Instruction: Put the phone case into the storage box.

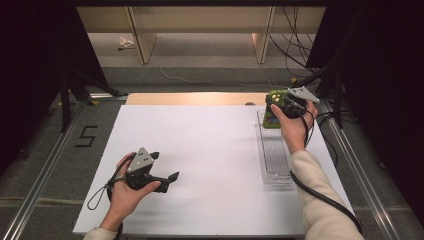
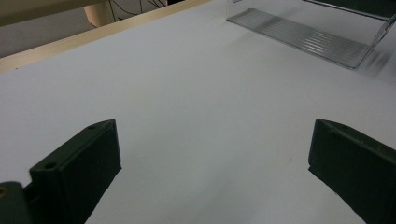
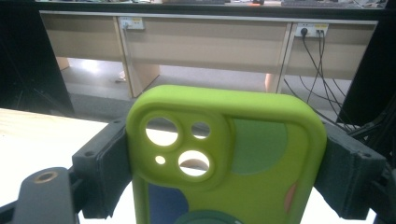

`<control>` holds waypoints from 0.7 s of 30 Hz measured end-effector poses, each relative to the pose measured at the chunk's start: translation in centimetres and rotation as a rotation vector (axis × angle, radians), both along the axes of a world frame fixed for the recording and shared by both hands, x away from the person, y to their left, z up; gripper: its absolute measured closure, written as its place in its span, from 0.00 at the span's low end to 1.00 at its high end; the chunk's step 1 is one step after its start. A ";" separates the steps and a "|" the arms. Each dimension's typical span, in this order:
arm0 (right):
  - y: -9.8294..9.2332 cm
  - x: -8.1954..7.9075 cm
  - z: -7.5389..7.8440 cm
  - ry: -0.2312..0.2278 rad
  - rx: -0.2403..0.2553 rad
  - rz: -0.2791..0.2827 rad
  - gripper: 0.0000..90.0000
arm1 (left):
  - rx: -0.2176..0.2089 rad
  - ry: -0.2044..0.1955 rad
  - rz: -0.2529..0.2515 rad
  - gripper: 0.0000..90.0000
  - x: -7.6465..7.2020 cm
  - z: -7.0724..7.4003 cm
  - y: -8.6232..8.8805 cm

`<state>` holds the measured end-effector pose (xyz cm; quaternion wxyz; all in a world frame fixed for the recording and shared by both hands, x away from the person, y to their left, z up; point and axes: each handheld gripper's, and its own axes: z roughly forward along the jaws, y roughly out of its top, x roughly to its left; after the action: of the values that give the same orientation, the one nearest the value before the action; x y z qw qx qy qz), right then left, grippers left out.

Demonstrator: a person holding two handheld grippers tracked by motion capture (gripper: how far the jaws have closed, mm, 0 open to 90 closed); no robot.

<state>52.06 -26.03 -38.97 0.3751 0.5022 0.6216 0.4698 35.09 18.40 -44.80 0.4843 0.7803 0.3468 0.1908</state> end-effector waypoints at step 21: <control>-0.2 0.8 -0.4 0.014 -0.002 -0.012 0.18 | -0.001 0.001 0.001 0.02 0.0 0.0 0.0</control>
<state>52.86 -26.25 -39.37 0.3742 0.5086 0.6217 0.4634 35.10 18.45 -44.82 0.4845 0.7798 0.3477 0.1904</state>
